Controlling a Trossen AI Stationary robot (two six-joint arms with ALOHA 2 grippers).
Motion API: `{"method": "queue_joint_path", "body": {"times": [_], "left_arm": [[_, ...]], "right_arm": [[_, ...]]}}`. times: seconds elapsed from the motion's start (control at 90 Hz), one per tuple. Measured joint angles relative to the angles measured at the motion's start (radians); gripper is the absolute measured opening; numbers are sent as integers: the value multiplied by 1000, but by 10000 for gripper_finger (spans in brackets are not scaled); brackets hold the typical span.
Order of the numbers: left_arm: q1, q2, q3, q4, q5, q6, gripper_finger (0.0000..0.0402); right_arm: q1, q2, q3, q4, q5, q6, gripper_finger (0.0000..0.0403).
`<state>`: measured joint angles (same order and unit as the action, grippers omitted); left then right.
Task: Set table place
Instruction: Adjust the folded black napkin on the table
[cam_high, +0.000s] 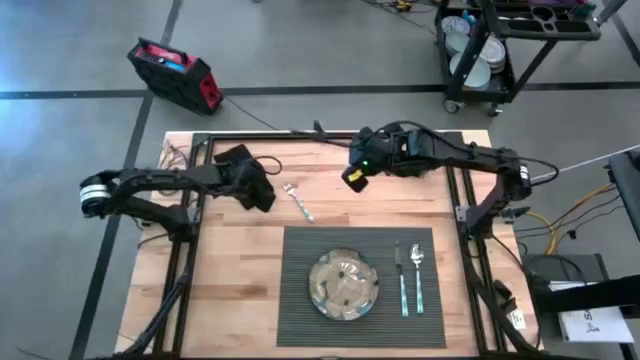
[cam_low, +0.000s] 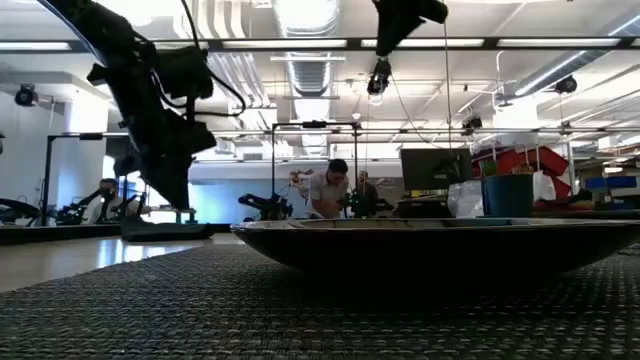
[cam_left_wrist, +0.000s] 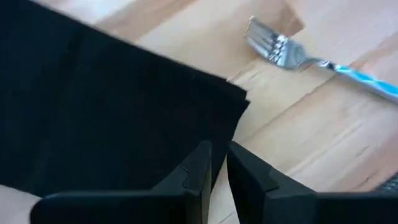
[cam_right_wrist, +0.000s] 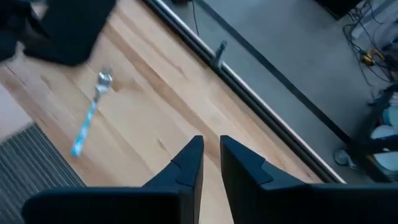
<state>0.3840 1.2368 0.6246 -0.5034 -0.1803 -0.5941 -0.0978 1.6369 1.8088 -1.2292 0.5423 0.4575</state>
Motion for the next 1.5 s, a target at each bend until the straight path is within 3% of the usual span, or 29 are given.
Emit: {"method": "queue_joint_path", "body": {"times": [0.311, 0.544, 0.878, 1.056, 1.133, 1.356, 1.5], "left_arm": [[-5, 65, 0, -21, 18, -74, 36], [-16, 86, -6, -51, 71, -97, 36], [-93, 83, -1, -61, 112, -170, 36], [-127, 42, 19, -65, -93, -186, 36], [-110, 43, 13, -63, -132, -197, 36], [-74, 76, -31, -69, -112, -202, 36], [-76, 85, -57, -61, -41, -229, 36]], "right_arm": [[0, -112, -264, 119, 6, 17, 49], [0, -167, -370, 158, -2, 48, 55], [0, -196, -412, 174, -3, 58, 35], [0, -197, -423, 196, -3, 58, 27], [0, -197, -423, 200, -2, 58, 28], [0, -197, -423, 199, -2, 56, 34], [0, -197, -423, 199, -3, 55, 30]]}}
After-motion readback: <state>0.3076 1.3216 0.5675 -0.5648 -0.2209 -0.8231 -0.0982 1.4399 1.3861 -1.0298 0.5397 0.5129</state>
